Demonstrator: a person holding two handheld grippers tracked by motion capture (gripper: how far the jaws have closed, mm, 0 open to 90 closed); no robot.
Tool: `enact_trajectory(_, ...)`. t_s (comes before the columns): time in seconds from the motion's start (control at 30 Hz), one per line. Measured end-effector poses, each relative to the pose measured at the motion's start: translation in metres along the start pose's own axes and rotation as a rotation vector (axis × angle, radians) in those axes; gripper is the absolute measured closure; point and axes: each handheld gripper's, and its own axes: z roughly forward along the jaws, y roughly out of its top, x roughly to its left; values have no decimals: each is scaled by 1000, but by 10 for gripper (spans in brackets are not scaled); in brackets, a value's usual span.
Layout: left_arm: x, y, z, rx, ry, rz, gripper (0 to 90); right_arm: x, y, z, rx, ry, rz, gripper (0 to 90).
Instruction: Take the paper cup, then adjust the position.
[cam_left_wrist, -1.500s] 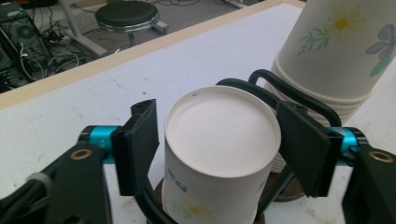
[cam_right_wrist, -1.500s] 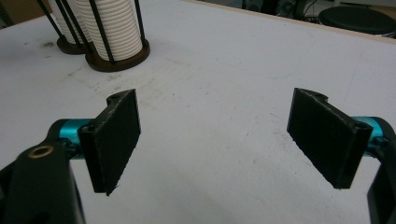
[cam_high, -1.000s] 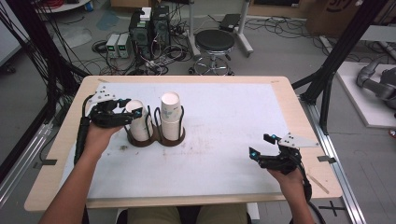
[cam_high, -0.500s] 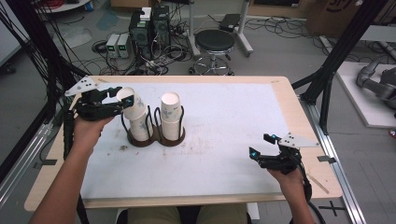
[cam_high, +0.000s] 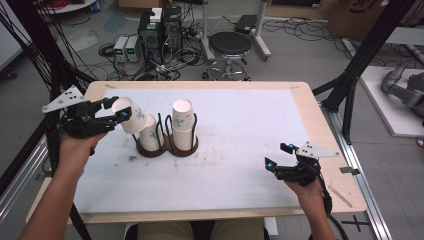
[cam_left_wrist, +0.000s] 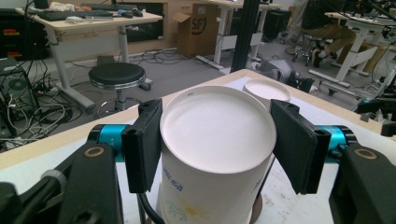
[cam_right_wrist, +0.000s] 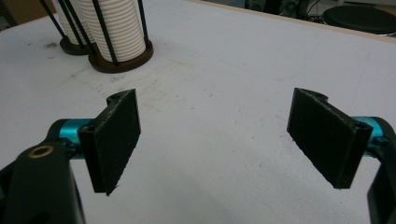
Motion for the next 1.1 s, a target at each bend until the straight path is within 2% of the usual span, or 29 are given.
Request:
enact_trajectory(0.33, -11, -14, -14, 4, -56, 14, 375, 3, 4, 5, -1, 1, -4, 177)
enact_trajectory(0.53, -19, -19, -15, 6, -78, 18, 375, 4, 6, 8, -5, 12, -12, 177)
enact_trajectory(0.83, -39, -22, -1, 16, -150, 41, 375, 8, 9, 12, -9, 44, -20, 177)
enact_trajectory(1.1, -67, -30, 26, 42, -243, 71, 375, 16, 11, 15, 0, 88, -33, 177)
